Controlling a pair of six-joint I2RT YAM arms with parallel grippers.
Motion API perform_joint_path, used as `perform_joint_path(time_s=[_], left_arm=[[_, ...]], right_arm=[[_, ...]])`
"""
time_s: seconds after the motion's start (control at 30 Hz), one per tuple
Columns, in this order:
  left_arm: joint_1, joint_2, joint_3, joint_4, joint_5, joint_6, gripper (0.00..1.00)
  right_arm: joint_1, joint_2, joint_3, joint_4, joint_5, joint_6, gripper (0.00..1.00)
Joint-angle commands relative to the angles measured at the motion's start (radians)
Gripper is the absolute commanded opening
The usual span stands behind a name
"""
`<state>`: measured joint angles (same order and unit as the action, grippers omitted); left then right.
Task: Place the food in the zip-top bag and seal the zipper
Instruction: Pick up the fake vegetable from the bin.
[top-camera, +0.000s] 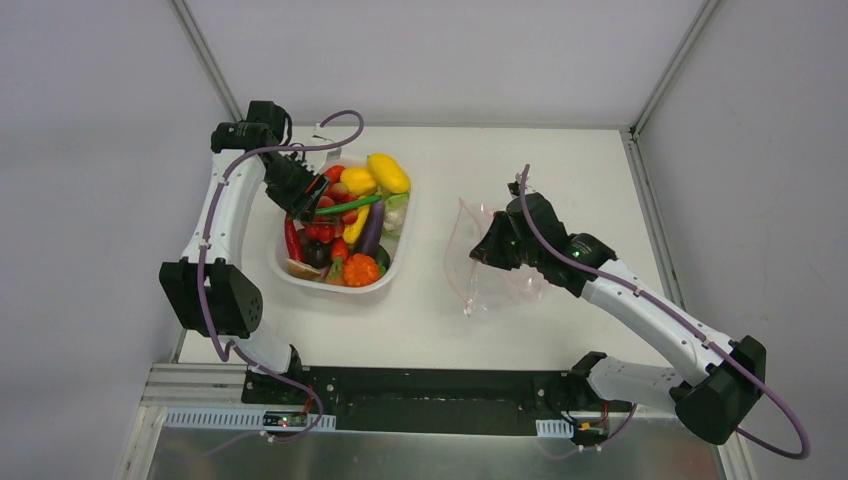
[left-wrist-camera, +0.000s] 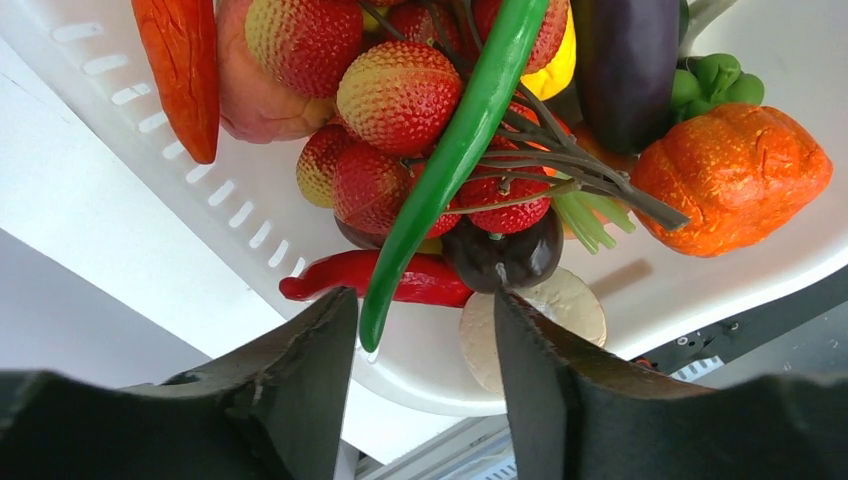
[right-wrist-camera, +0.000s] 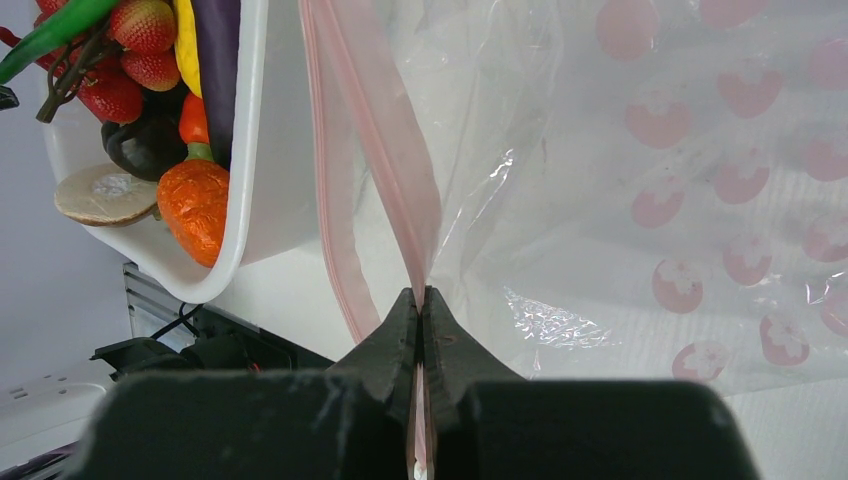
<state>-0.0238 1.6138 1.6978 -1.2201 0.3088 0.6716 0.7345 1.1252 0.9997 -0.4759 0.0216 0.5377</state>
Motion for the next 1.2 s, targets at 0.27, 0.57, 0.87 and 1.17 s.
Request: perform_joint_path(time_s=[0.27, 0.57, 0.87, 1.17], left_arm=[[0.016, 0.003, -0.020, -0.033, 0.014, 0.014, 0.36], [0.016, 0.002, -0.034, -0.028, -0.040, 0.008, 0.50], [0.018, 0.046, -0.027, -0.035, -0.017, 0.011, 0.45], [0.018, -0.005, -0.004, -0.068, 0.020, 0.003, 0.17]], right_arm=[[-0.003, -0.023, -0.001, 0.002, 0.013, -0.015, 0.00], [-0.004, -0.021, -0.006, 0.004, 0.012, -0.018, 0.01], [-0.004, -0.018, -0.007, 0.004, 0.010, -0.018, 0.02], [-0.004, -0.024, -0.009, 0.005, 0.014, -0.011, 0.02]])
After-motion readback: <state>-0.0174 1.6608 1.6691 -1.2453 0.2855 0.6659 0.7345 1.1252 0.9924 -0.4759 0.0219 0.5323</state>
